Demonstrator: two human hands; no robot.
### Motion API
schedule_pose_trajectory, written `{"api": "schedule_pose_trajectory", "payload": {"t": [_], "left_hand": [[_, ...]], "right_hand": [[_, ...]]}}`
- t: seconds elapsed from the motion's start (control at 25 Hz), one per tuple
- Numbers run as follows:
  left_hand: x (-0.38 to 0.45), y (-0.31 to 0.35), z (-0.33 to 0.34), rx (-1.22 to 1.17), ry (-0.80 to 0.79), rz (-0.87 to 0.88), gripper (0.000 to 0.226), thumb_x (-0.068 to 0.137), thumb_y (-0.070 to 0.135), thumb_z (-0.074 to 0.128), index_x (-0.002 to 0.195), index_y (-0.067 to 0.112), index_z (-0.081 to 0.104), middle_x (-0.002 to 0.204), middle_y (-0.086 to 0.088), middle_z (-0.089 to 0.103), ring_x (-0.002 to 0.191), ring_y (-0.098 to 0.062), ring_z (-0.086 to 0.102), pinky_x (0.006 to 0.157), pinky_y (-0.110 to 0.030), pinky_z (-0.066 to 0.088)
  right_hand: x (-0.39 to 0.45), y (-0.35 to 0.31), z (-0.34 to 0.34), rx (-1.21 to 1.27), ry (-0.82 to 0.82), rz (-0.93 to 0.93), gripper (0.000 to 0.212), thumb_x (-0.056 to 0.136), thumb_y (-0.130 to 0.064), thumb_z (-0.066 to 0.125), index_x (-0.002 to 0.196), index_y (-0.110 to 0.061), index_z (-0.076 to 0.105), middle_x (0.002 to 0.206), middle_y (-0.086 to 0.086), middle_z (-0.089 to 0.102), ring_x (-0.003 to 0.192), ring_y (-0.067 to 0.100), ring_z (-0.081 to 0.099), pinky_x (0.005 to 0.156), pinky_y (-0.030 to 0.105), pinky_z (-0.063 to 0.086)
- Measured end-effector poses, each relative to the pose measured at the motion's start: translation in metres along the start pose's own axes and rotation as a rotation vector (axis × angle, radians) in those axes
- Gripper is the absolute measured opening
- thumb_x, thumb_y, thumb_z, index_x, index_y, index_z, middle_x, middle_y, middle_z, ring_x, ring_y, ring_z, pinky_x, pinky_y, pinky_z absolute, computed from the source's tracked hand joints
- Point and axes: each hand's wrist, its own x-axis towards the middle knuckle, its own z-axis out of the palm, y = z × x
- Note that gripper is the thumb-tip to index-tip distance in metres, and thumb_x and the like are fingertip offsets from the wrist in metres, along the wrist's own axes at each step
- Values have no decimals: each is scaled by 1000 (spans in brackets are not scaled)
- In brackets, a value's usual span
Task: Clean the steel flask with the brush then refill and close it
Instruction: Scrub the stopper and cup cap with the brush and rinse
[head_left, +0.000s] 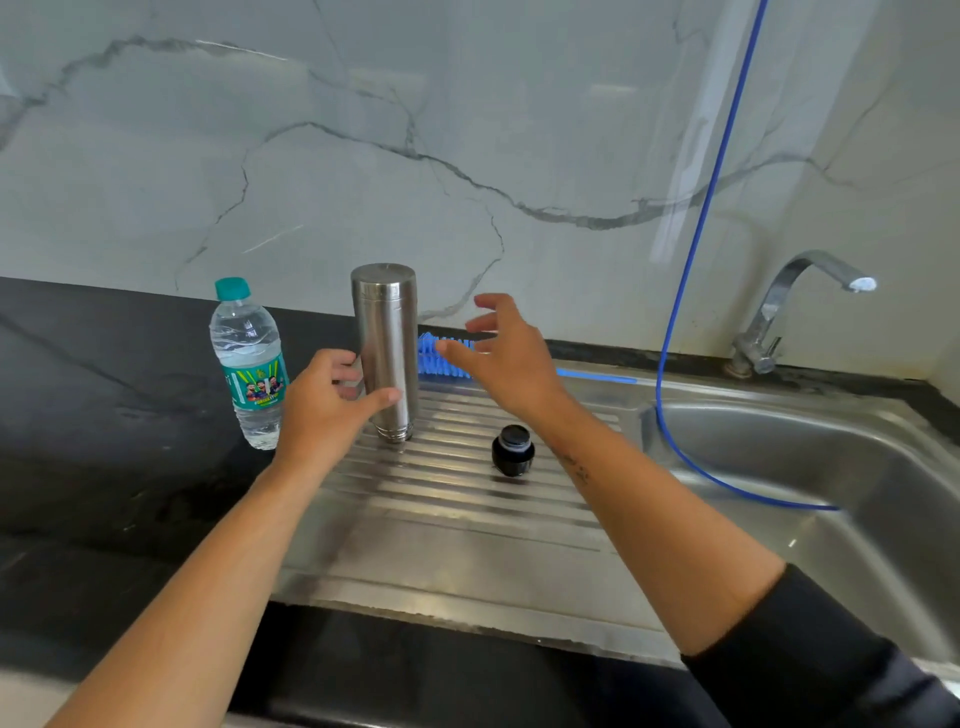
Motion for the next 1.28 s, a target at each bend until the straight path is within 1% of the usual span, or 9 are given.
{"api": "schedule_pose_trajectory", "payload": {"t": [0.12, 0.2, 0.36, 0.48, 0.64, 0.88, 1.08, 1.2, 1.28], "left_hand": [[-18, 19, -10, 29, 45, 42, 59, 70, 37, 92, 117, 16, 62, 99, 1, 65, 82, -13, 66, 73, -27, 53], [-33, 38, -7, 36, 17, 82, 52, 72, 38, 91, 111, 17, 63, 94, 4, 64, 79, -12, 64, 69, -25, 50], [-63, 83, 32, 13, -98, 173, 38, 80, 42, 85, 107, 25, 64, 91, 9, 65, 72, -3, 62, 64, -12, 43], [-76, 109, 78, -60, -149, 224, 19, 92, 34, 75, 103, 23, 65, 90, 8, 66, 73, 2, 62, 64, -8, 44], [-82, 124, 133, -113, -208, 231, 6, 100, 31, 61, 94, 32, 62, 93, 10, 69, 78, -12, 70, 74, -36, 58], [-85, 122, 192, -279, -200, -42, 28, 95, 50, 54, 106, 26, 63, 106, 2, 74, 95, -17, 72, 86, -51, 59], [-90, 135, 224, -650, -491, -655, 39, 107, 43, 47, 100, 9, 64, 96, -14, 71, 74, -28, 71, 75, -44, 58], [-93, 140, 227, -770, -703, -685, 46, 106, 49, 44, 115, 11, 69, 107, -19, 71, 80, -26, 71, 77, -41, 54], [-93, 141, 228, -831, -711, -686, 50, 106, 47, 44, 127, 10, 68, 110, -18, 73, 84, -25, 71, 73, -36, 54]], "right_hand": [[-26, 31, -46, -135, 143, -24, 42, 89, -39, 77, 124, -22, 62, 113, -8, 69, 107, 9, 65, 97, 35, 54], [-44, 62, -76, -293, 158, 53, 39, 88, -41, 75, 121, -24, 65, 120, -10, 68, 115, 10, 62, 101, 35, 50], [-73, 113, -104, -487, -72, 270, 83, 78, -56, 80, 148, -22, 49, 149, -2, 54, 138, 20, 48, 112, 37, 41], [-83, 130, -100, -468, -107, 277, 96, 73, -54, 85, 152, -20, 43, 149, 2, 54, 138, 21, 49, 114, 35, 40], [-89, 143, -95, -422, -43, 208, 85, 74, -47, 85, 147, -25, 47, 132, 3, 65, 125, 20, 59, 106, 32, 46], [-94, 148, -127, -73, 183, 190, 87, 70, -47, 89, 145, -30, 47, 111, -10, 65, 108, 10, 62, 95, 25, 50], [-95, 140, -145, -11, 295, 47, 88, 71, -45, 90, 147, -36, 46, 113, -20, 64, 112, -4, 58, 88, 4, 39], [-94, 139, -147, -65, 301, 23, 94, 70, -47, 89, 150, -36, 41, 115, -20, 63, 118, 1, 55, 93, 11, 36], [-94, 139, -148, -70, 262, 24, 96, 69, -51, 89, 151, -37, 39, 119, -20, 64, 120, -1, 53, 95, 10, 35]]}}
